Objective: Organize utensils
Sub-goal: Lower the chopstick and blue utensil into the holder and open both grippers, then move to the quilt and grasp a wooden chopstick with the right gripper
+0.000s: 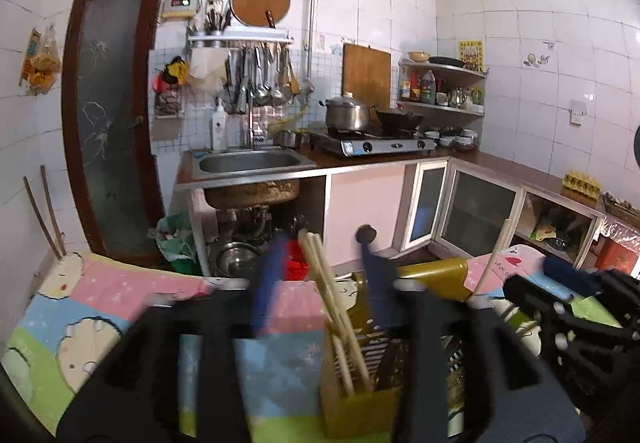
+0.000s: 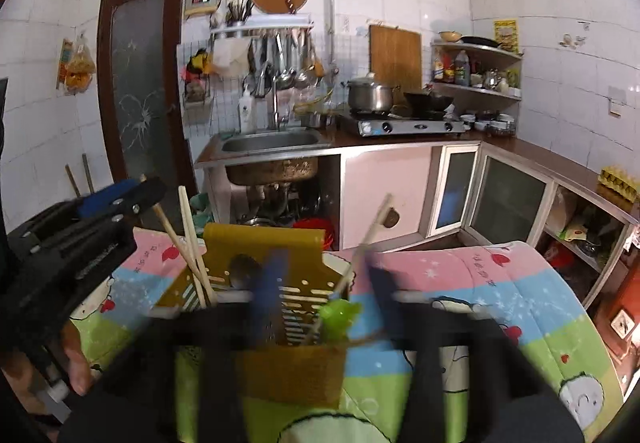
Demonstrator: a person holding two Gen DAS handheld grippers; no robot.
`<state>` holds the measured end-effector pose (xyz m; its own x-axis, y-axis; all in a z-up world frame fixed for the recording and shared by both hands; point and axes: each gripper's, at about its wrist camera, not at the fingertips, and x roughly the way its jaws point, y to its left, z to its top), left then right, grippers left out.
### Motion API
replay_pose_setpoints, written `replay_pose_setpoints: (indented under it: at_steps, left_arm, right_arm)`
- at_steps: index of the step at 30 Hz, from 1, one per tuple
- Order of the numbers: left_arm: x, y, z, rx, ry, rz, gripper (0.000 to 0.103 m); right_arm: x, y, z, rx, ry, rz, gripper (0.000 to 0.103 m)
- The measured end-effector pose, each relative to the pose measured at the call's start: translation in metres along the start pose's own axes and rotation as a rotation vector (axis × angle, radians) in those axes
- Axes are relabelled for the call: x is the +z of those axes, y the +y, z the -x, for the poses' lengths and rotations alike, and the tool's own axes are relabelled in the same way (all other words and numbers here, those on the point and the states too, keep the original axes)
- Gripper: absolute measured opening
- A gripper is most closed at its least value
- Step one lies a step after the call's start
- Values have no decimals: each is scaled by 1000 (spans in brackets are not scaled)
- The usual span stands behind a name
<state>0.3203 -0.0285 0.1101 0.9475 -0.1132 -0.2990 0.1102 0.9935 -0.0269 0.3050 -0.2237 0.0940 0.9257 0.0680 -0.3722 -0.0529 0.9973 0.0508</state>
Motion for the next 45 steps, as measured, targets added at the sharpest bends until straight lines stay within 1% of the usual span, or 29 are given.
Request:
replay_pose_setpoints:
  at_steps: [1, 2, 4, 5, 8, 10, 12, 15, 19, 22, 24, 27, 30, 32, 34, 36, 38, 39, 40, 41, 43, 45]
  left_arm:
    - [0, 3, 12, 9, -15, -3, 67]
    - [-1, 5, 21, 15, -19, -8, 76]
    - [-5, 10, 38, 28, -8, -29, 84]
    - [-10, 13, 47, 33, 3, -40, 89]
    - [-29, 22, 65, 52, 57, -48, 97]
    - [-45, 28, 70, 48, 117, -44, 98]
    - [-66, 35, 72, 51, 207, -28, 98]
    - [-98, 42, 73, 37, 308, -8, 98]
    - [-135, 45, 76, 66, 373, -32, 98]
    - [-159, 43, 78, 65, 425, -52, 98]
    - [-173, 41, 81, 67, 439, -71, 98]
    - [-182, 33, 81, 71, 462, -116, 98]
    - [-182, 35, 78, 55, 484, -114, 98]
    - [-183, 39, 75, 42, 499, -99, 98]
    - [-184, 41, 72, 34, 525, -80, 98]
    - [-187, 44, 68, 30, 555, -65, 98]
    - [-189, 44, 65, 9, 575, -56, 98]
    - [-191, 43, 63, -7, 589, -53, 98]
    - [-192, 43, 62, -9, 595, -54, 98]
    - [-193, 42, 61, -6, 600, -57, 98]
    - [-194, 42, 61, -5, 599, -59, 98]
    - [-191, 42, 63, 4, 584, -38, 98]
  right_arm:
    - [-2, -1, 9, -3, -8, -2, 61]
    - [-5, -3, 17, -9, -3, 1, 61]
    - [-14, -7, 32, -20, 20, -8, 62]
    - [-22, -9, 38, -24, 45, -19, 62]
    - [-52, -10, 47, -25, 129, -29, 63]
    - [-74, -7, 51, -30, 185, -21, 63]
    - [-97, -4, 53, -29, 236, -17, 63]
    - [-127, 3, 54, -23, 309, -5, 63]
    - [-156, 9, 55, -14, 381, -7, 63]
    - [-172, 13, 55, -14, 426, -11, 63]
    - [-180, 16, 53, -16, 451, -5, 63]
    - [-185, 21, 54, -16, 460, -7, 63]
    - [-183, 28, 55, -27, 467, 8, 62]
    - [-184, 34, 54, -20, 488, 22, 54]
    - [-187, 38, 54, -26, 498, 35, 52]
    - [-188, 41, 51, -32, 502, 43, 48]
    - [-188, 44, 47, -38, 507, 42, 38]
    - [-187, 45, 44, -39, 509, 37, 35]
    - [-186, 45, 40, -38, 513, 31, 30]
    - [-185, 46, 38, -39, 513, 27, 27]
    - [-183, 47, 33, -42, 511, 31, 14]
    - [-181, 46, 32, -41, 503, 33, 7]
